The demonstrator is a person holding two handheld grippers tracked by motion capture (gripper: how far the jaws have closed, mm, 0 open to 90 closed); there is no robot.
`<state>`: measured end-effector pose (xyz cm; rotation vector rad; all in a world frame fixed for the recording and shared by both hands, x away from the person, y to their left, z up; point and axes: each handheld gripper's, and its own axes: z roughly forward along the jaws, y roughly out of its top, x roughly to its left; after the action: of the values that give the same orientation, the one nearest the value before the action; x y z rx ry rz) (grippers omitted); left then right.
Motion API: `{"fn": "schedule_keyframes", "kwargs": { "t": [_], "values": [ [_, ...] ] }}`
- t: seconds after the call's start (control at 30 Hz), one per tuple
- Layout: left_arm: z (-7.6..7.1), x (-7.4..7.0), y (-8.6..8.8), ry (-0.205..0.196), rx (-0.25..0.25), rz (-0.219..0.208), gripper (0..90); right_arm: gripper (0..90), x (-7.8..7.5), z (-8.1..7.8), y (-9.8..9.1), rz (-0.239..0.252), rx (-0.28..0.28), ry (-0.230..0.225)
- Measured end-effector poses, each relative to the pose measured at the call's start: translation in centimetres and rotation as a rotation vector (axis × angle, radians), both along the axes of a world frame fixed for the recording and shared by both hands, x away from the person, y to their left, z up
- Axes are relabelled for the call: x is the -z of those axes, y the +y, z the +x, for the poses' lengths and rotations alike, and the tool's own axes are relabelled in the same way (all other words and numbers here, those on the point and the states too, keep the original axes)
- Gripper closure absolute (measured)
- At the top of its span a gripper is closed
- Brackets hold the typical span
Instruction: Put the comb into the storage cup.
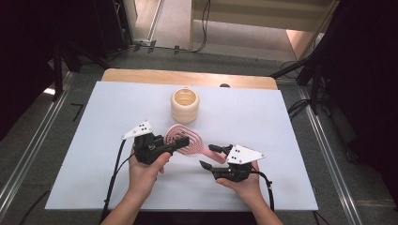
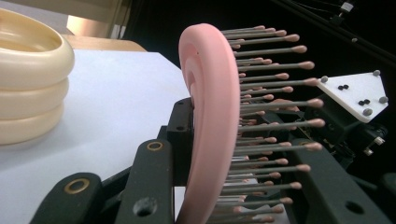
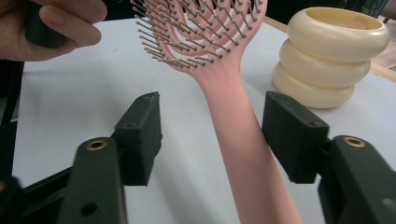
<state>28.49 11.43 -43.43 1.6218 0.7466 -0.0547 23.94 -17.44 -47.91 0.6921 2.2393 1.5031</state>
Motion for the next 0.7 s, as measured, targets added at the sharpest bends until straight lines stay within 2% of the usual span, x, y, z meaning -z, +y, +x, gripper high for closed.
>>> {"fn": "schedule_keyframes", "kwargs": {
  "t": [0.3, 0.43, 0.5, 0.57, 0.7],
  "values": [
    [0.2, -0.4, 1.0, -0.02, -0.037, -0.007, 66.2, 11.7, -0.2, 0.1, -0.7, 0.049, 0.005, 0.02],
    [0.2, -0.6, 1.2, -0.029, -0.049, -0.004, 66.2, 7.9, -0.3, 0.0, -1.2, 0.073, 0.015, 0.016],
    [0.3, -0.6, 1.3, -0.033, -0.05, -0.001, 66.2, 0.0, -0.4, 0.0, -1.5, 0.08, 0.034, 0.017],
    [0.3, -0.6, 1.4, -0.033, -0.051, 0.003, 66.2, 0.0, -0.3, 0.0, -1.7, 0.087, 0.049, 0.019],
    [0.3, -0.6, 1.5, -0.038, -0.056, 0.006, 66.2, 0.0, -0.3, 0.0, -2.7, 0.105, 0.118, 0.002]
  ]
}}
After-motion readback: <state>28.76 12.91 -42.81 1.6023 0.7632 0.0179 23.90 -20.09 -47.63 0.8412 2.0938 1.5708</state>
